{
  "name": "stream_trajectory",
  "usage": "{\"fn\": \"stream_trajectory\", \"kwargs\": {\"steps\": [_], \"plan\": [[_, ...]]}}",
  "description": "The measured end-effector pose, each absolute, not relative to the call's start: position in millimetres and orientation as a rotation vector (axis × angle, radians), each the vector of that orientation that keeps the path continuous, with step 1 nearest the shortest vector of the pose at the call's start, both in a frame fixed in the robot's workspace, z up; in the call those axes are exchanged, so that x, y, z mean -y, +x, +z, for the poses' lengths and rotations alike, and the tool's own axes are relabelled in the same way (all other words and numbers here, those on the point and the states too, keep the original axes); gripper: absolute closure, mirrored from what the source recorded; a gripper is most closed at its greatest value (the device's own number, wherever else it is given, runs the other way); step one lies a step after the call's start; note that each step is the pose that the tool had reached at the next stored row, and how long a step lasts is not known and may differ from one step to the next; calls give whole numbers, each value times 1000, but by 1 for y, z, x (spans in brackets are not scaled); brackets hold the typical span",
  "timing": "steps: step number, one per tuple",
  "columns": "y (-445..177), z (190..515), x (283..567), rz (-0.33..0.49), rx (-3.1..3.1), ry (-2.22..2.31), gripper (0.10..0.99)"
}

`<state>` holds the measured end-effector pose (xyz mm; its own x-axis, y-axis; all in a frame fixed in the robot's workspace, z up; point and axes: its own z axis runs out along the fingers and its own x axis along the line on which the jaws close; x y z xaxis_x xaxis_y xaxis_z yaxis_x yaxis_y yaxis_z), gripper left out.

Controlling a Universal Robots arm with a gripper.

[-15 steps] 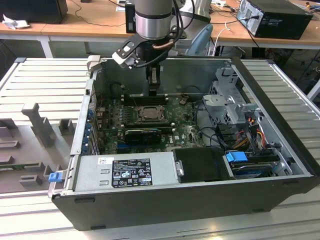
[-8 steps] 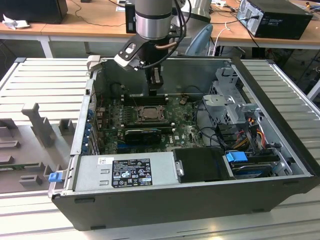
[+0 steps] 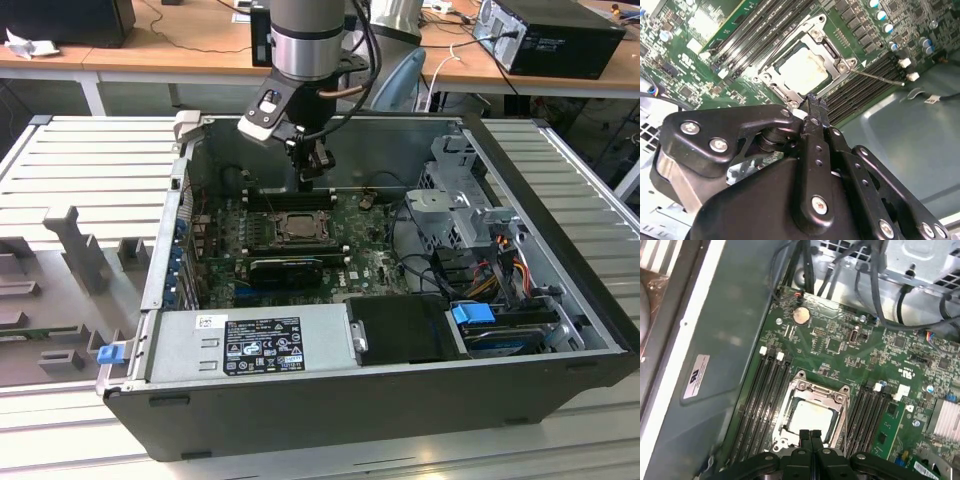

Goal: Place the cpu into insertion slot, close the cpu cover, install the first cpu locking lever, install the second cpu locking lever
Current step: 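Install the first cpu locking lever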

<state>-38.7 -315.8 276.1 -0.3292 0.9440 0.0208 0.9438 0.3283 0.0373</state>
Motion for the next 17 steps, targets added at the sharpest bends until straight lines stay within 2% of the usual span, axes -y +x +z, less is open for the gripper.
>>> {"fn": "stream_trajectory", "kwargs": {"steps": [6, 17], "plan": [[-39, 275, 316, 67, -2627, 1716, 980], [-39, 274, 316, 67, -2881, 1260, 980]]}}
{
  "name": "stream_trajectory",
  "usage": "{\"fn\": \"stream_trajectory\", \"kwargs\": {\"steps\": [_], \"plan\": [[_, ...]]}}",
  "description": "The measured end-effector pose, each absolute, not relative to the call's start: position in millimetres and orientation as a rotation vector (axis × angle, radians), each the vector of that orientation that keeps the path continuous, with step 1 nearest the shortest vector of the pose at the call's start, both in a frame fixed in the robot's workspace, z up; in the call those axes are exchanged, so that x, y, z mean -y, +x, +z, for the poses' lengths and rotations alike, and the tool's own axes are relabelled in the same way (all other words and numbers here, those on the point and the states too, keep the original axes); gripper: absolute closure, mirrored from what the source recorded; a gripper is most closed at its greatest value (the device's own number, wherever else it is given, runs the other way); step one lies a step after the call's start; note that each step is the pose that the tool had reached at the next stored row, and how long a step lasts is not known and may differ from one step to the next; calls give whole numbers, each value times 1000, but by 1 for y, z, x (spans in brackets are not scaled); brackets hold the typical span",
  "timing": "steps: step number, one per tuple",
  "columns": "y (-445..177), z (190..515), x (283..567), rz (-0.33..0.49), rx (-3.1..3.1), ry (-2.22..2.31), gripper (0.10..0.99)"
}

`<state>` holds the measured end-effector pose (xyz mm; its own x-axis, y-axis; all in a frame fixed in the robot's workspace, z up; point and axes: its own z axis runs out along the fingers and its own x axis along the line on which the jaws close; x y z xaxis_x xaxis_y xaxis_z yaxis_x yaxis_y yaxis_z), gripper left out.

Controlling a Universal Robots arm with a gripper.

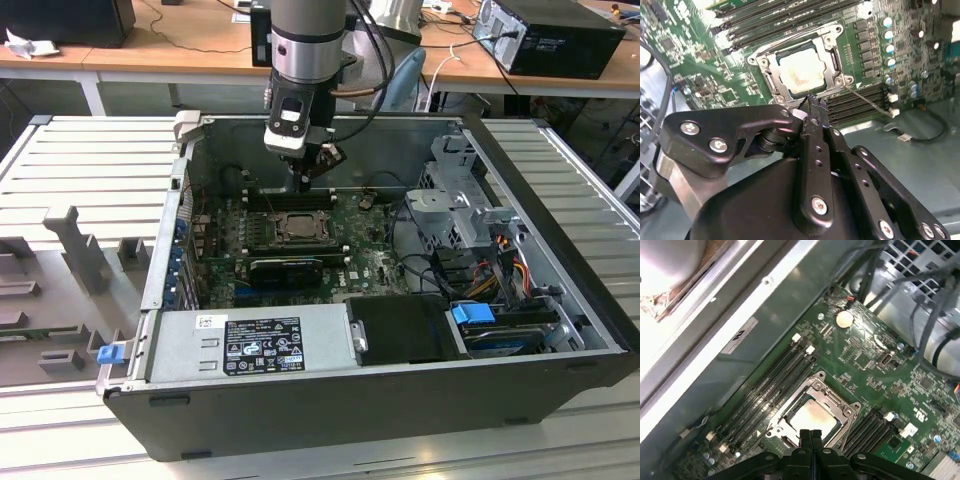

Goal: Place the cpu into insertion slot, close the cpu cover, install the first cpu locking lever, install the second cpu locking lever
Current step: 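Install the first cpu locking lever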

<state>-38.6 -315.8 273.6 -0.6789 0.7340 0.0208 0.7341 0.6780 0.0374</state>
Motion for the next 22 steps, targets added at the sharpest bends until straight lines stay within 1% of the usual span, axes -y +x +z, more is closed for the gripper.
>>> {"fn": "stream_trajectory", "kwargs": {"steps": [22], "plan": [[-39, 273, 316, -63, 3091, -464, 980]]}}
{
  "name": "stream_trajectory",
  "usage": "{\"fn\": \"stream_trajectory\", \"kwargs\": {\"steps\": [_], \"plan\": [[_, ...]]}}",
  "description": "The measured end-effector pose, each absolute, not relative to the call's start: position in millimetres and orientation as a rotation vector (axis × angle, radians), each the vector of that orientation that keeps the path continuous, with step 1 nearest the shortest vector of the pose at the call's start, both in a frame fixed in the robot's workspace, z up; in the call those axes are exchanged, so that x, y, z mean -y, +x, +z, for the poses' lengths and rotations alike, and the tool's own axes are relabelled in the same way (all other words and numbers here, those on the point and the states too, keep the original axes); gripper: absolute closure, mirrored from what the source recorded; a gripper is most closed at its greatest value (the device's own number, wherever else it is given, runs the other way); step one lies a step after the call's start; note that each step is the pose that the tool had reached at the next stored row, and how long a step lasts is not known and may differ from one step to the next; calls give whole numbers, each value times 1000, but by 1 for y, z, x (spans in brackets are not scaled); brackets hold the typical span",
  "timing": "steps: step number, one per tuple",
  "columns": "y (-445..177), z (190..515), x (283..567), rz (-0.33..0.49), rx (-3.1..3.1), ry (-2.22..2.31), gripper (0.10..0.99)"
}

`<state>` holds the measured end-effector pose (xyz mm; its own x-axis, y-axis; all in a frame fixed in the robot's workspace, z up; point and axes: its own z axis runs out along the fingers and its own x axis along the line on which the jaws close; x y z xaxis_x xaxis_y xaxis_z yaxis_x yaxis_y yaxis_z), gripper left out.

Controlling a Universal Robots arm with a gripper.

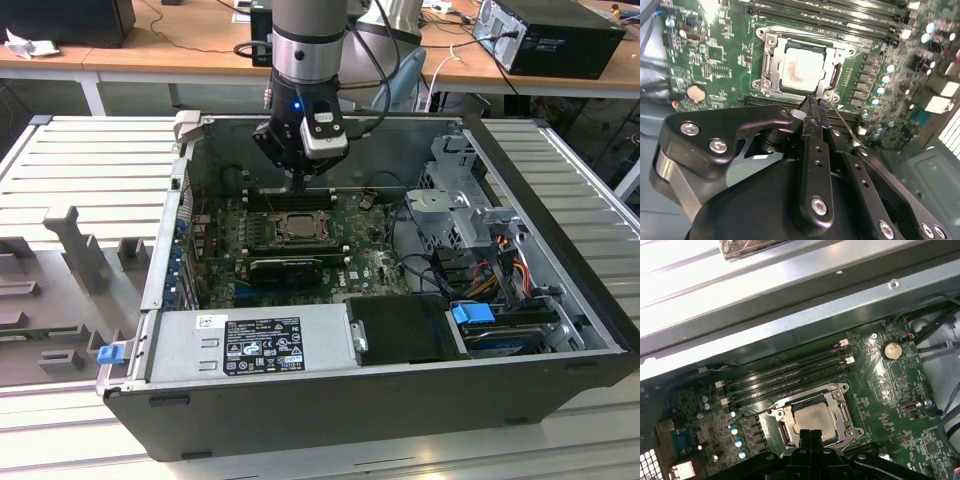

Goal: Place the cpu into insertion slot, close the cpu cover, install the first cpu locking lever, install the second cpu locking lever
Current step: 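Install the first cpu locking lever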

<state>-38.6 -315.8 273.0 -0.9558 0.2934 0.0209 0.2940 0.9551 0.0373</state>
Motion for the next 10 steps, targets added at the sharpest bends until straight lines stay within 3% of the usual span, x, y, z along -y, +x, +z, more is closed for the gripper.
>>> {"fn": "stream_trajectory", "kwargs": {"steps": [10], "plan": [[-39, 272, 316, -60, 3119, -134, 980]]}}
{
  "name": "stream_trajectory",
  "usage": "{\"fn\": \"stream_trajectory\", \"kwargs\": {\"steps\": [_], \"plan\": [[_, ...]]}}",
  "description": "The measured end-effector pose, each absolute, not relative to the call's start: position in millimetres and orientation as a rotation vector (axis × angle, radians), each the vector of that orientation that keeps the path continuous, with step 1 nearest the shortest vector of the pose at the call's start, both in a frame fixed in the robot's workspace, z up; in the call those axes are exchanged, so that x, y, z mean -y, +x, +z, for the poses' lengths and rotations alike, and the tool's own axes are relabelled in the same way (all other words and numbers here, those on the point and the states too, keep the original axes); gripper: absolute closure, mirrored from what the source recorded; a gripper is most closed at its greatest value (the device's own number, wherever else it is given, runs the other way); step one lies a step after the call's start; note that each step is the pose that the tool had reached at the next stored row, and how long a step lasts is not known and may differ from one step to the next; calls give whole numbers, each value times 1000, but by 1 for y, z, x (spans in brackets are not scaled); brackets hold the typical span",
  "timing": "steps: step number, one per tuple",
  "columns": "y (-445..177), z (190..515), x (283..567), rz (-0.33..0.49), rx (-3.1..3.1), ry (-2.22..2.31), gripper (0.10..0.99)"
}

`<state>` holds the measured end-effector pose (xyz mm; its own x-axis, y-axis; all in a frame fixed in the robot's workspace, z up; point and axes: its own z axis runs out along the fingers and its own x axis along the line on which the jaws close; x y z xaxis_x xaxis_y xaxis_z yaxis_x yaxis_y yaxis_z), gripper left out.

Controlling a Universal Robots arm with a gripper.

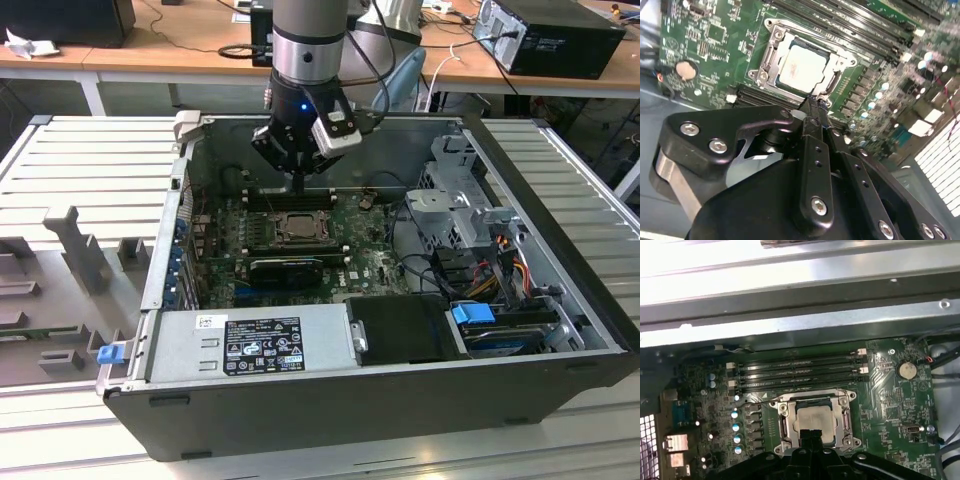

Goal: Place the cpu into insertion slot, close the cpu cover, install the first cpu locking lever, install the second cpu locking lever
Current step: 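Install the first cpu locking lever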

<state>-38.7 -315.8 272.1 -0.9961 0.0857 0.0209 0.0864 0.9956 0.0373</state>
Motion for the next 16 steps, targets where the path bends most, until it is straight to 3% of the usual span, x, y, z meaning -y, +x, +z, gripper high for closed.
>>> {"fn": "stream_trajectory", "kwargs": {"steps": [10, 16], "plan": [[-39, 271, 316, -54, 3098, 343, 980], [-52, 271, 316, -53, 3102, 376, 980]]}}
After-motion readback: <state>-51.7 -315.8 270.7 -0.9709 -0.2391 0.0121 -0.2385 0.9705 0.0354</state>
